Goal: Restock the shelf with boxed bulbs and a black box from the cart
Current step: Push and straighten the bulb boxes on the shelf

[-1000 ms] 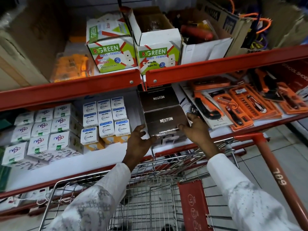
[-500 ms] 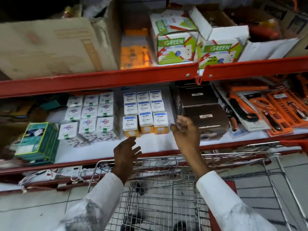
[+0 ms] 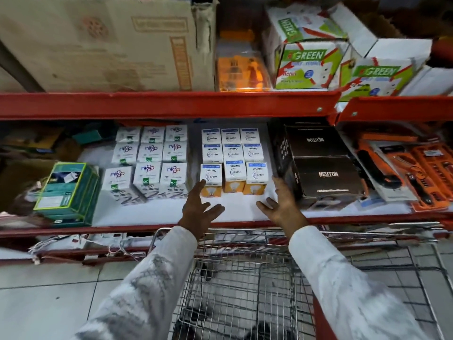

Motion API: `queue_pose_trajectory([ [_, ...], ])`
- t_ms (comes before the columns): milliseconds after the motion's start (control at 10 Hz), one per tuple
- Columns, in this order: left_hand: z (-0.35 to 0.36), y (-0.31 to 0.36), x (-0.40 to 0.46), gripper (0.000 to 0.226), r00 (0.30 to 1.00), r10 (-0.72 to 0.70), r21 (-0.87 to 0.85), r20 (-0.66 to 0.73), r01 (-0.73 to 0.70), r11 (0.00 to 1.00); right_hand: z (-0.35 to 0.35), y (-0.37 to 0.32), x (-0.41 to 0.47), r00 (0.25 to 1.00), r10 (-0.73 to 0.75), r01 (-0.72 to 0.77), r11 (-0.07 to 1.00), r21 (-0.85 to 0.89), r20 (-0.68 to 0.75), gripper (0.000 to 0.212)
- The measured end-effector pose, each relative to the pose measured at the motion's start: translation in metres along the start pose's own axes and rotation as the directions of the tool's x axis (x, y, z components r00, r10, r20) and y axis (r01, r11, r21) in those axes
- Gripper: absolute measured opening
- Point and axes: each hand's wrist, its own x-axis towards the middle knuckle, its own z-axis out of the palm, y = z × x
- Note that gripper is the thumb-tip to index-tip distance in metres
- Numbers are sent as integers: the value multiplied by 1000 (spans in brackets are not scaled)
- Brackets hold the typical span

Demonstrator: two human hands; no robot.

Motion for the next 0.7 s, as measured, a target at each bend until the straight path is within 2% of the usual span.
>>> queue_pose_trajectory([
  [100, 6, 10, -5, 103, 999, -53, -57, -11, 52, 997, -1, 4, 13, 1000, 17, -17, 1000, 7, -14, 24],
  [200, 9, 14, 4, 123, 987, -159, -227, -13, 152, 962, 2, 6, 23, 999, 42, -41, 998, 40, -18, 33],
  [300, 13, 23, 3, 92, 979, -202, -252, 39, 205, 946, 4, 5, 25, 1000, 19, -19, 1000, 19, 6, 28],
  [400, 8, 18, 17, 48, 970, -242, -351, 32, 238, 906, 8, 4, 28, 1000, 8, -8, 1000, 1, 18, 20],
  [500, 11, 24, 24, 29, 950, -312, -443, -13, 274, 854, 11, 4, 35, 1000, -2, 3, 1000, -12, 22, 20],
  [700, 10, 20, 31, 29, 951, -310, -473, 0, 273, 838, 11, 6, 45, 999, -23, 23, 1000, -11, 26, 17],
])
